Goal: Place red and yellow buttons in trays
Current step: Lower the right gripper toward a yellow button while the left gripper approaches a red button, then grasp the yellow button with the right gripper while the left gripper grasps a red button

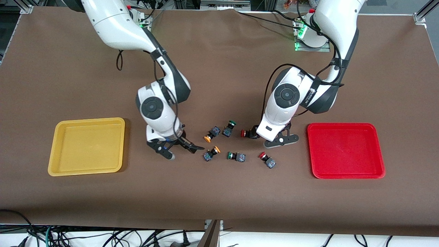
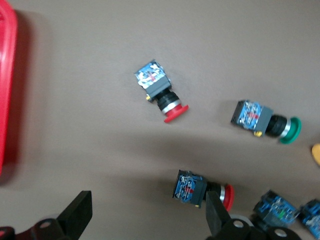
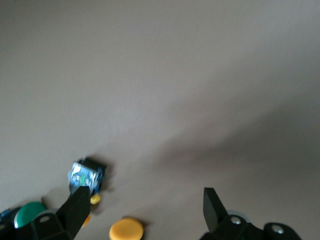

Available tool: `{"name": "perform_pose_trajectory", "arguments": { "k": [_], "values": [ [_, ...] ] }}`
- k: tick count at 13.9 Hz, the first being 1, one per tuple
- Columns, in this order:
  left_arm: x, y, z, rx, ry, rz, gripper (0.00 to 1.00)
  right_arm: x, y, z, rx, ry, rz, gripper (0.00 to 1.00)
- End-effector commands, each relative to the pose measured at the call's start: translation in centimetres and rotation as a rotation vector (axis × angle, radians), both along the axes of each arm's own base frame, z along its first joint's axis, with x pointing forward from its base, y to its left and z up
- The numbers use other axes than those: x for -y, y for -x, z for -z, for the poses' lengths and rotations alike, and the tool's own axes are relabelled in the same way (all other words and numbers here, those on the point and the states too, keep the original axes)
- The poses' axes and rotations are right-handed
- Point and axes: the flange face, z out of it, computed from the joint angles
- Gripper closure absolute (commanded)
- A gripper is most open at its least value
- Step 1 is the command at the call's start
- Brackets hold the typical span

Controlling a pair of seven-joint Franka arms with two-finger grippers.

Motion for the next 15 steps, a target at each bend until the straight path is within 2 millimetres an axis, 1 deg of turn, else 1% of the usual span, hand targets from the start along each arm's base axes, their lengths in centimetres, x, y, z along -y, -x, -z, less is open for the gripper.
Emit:
{"name": "perform_pose_trajectory", "arguments": {
  "k": [1,2,4,5,7,8,10,12,14,15],
  "values": [
    [-0.1,0.8,-0.8,0.002,-0.023,0.193,0.0,-3.5,2.2,1.6,-0.014,0.006,0.015,0.0],
    [-0.3,1.2,-0.9,-0.014,-0.028,0.276,0.0,-4.5,3.0,1.9,-0.02,0.007,0.014,0.0],
    [-0.5,1.3,-1.1,-0.024,-0.027,0.469,0.0,-6.1,4.3,2.7,-0.029,0.013,-0.005,0.0],
    [-1.0,1.1,-1.1,-0.032,-0.015,0.518,0.0,-6.8,4.9,3.3,-0.038,0.015,-0.006,0.0],
    [-1.4,1.0,-0.9,-0.042,0.011,0.511,0.0,-8.0,6.1,4.4,-0.052,0.024,0.028,0.0],
    [-1.4,1.0,-0.9,-0.042,0.011,0.516,0.0,-8.6,6.5,4.6,-0.053,0.026,0.025,0.0],
    [-1.4,0.9,-0.7,-0.046,0.009,0.543,0.0,-9.0,6.9,4.6,-0.054,0.025,0.026,0.0],
    [-1.5,0.8,-0.4,-0.046,0.008,0.662,0.0,-9.1,7.0,5.0,-0.057,0.026,0.027,0.0],
    [-2.4,0.2,-0.1,-0.039,0.012,0.78,0.0,-9.5,7.3,5.3,-0.05,0.02,0.021,0.0],
    [-2.0,0.3,-0.2,-0.031,0.012,0.847,0.0,-9.7,7.5,5.6,-0.05,0.02,0.025,0.0]
  ]
}}
